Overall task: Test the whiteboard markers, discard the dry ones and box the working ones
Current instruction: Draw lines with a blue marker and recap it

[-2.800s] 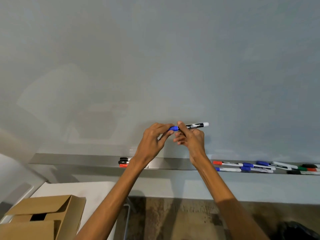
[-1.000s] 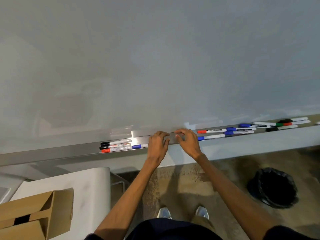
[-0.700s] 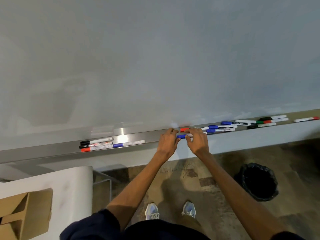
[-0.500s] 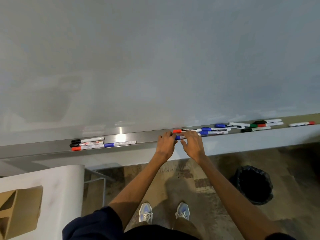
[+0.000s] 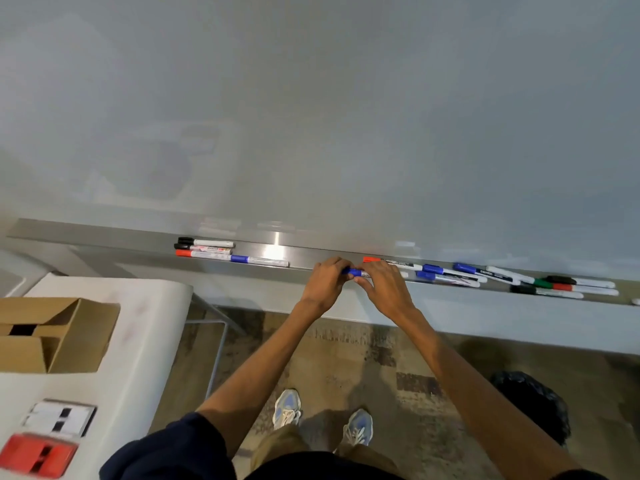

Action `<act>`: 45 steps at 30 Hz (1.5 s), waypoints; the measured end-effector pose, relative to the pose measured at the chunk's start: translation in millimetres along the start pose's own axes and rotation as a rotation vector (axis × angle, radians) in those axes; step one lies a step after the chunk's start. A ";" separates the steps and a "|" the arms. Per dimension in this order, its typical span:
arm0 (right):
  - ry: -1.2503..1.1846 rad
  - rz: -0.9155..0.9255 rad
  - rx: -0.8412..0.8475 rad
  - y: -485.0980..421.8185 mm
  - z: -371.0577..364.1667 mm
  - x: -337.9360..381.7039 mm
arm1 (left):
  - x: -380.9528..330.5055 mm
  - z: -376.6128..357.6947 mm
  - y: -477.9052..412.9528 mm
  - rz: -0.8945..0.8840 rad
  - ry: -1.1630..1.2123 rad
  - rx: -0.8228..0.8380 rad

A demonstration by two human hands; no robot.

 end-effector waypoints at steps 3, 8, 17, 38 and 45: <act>0.017 0.101 0.038 -2.4 10.4 10.1 | -2.9 13.2 3.3 0.002 0.050 0.056; 0.073 0.213 0.026 -2.9 27.3 16.8 | -19.7 20.2 2.2 -0.094 -0.143 0.155; 0.201 0.333 -0.063 5.1 56.2 9.6 | -51.0 31.3 3.2 -0.254 -0.209 0.119; -0.378 0.117 -0.570 -83.0 193.6 98.5 | -122.3 183.1 -60.1 -0.100 0.282 -0.618; -0.447 0.357 -0.711 -108.9 249.3 166.2 | -153.0 250.7 -81.1 -0.296 0.368 -0.857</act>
Point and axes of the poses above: each hand's wrist, its own y-axis away from the middle knuckle, its own z-axis out of the back of the hand, x = y × z, the point moved 5 cm from there along -y, towards the middle knuckle, and after that the axes turned 14 degrees about -x, right-handed, at the moved point
